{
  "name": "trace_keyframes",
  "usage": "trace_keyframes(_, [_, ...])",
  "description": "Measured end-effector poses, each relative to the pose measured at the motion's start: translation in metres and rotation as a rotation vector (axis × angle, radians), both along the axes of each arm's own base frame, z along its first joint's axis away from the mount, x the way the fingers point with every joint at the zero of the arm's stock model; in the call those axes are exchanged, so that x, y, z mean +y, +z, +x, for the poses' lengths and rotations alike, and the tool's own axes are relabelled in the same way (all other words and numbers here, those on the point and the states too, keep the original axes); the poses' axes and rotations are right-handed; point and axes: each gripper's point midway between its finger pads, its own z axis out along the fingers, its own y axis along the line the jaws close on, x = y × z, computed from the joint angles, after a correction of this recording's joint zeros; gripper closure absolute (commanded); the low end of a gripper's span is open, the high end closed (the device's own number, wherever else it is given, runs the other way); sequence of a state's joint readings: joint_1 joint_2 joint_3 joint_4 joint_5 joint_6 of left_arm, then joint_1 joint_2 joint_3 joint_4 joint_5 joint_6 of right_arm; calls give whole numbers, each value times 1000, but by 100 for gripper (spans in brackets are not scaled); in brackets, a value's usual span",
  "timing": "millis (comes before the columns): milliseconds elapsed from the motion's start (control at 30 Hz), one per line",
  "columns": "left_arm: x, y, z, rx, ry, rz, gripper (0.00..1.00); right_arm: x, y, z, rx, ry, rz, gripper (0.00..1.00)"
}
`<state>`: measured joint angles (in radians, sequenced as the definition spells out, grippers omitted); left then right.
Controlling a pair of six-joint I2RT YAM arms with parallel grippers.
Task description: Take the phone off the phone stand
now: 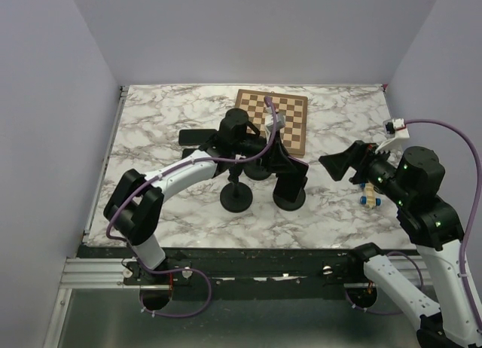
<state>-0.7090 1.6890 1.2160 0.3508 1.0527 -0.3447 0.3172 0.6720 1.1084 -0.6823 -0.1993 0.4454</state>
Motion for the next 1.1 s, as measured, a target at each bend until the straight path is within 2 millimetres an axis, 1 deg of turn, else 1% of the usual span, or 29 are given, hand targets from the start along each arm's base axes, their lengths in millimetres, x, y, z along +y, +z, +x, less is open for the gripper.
trace_keyframes(33, [2,-3,0,3,22,7,68,0,-1,0,3,0,-1,2])
trace_keyframes(67, [4,-6,0,5,42,13,73,0,-3,0,7,0,-2,2])
trace_keyframes(133, [7,-5,1,-1,87,16,79,0,-7,1,16,0,-6,2])
trace_keyframes(200, [10,-4,1,-13,137,17,80,1,-12,3,30,-1,-11,2])
trace_keyframes(300, [14,0,4,-31,228,17,90,1,-18,9,54,-10,-26,1])
trace_keyframes(433, [16,0,9,-43,331,14,90,0,-35,20,114,-32,-62,0])
trace_keyframes(533, [13,1,14,-38,384,11,92,-1,-51,30,174,-44,-101,0])
trace_keyframes(567, [12,1,15,-36,394,11,94,-1,-57,31,194,-43,-113,0])
trace_keyframes(667, [9,1,19,-27,426,10,93,0,-72,36,247,-35,-148,0])
trace_keyframes(700, [7,1,20,-21,438,9,88,-1,-76,36,255,-34,-158,0])
trace_keyframes(800, [5,2,22,-7,463,11,61,-1,-78,36,258,-32,-169,0])
trace_keyframes(867, [4,4,24,11,476,9,45,-1,-78,37,256,-26,-175,0])
trace_keyframes(933, [3,9,24,15,480,-2,34,0,-78,36,254,-16,-179,2])
trace_keyframes(1000, [4,15,25,19,491,-13,26,1,-79,36,253,-6,-181,3])
trace_keyframes(1100, [10,21,23,25,512,-6,19,5,-82,37,266,20,-187,2])
